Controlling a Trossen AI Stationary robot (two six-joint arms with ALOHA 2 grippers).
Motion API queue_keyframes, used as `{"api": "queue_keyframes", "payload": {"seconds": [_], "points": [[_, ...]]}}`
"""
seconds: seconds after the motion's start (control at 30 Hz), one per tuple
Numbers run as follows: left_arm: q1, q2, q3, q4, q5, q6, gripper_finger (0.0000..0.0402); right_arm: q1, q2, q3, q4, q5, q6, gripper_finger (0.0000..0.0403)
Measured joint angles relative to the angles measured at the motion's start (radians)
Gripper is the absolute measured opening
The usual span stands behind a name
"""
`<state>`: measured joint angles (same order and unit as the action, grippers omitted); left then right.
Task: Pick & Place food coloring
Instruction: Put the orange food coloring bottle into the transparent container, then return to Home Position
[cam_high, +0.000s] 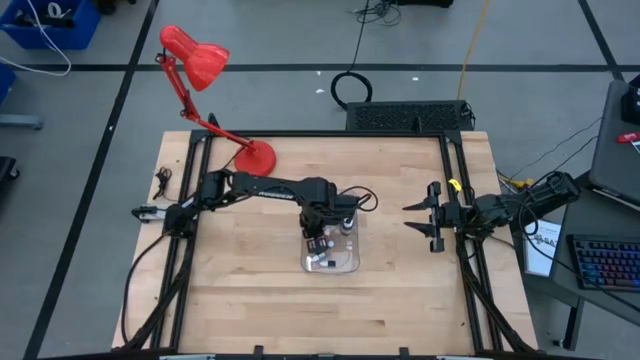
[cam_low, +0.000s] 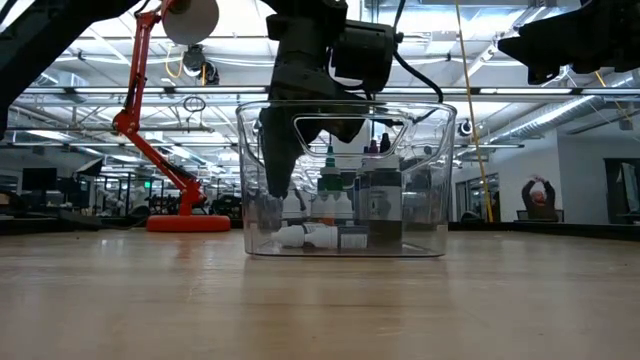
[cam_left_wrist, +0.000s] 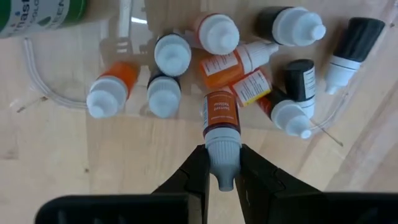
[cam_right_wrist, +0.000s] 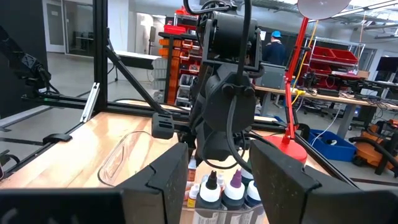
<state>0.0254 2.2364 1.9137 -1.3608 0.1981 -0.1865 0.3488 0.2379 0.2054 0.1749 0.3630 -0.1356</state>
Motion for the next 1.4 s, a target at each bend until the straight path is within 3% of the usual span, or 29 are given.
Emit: {"api": "queue_keyframes", "payload": {"seconds": [0.5,0.8,1.03,1.17,1.27,1.4], "points": [[0.005,0.037,-0.002,0.055,0.038,0.016,0.0056,0.000,0.004,0.000,-0.002,0.000,0.003,0.0160],[-0.002,0.007,0.000,0.040,0.042,-0.005,0.0195,0.000,0.005,0.000,0.000,0.000,0.003,0.0160],[-0.012,-0.008,0.000,0.024,0.037,-0.026,0.0245,0.000,0.006,0.000,0.000,0.000,0.003,0.0160],[-0.062,-0.094,0.000,0.104,-0.097,0.032,0.0257,0.000,0.006,0.000,0.001,0.001,0.003,0.0160],[-0.133,-0.208,-0.011,0.204,-0.262,0.051,0.0261,0.000,0.005,0.000,0.004,0.000,0.014,0.0160],[-0.246,-0.423,-0.205,0.459,-0.469,0.091,0.0259,0.000,-0.015,0.000,0.008,0.000,0.019,0.0160]]}}
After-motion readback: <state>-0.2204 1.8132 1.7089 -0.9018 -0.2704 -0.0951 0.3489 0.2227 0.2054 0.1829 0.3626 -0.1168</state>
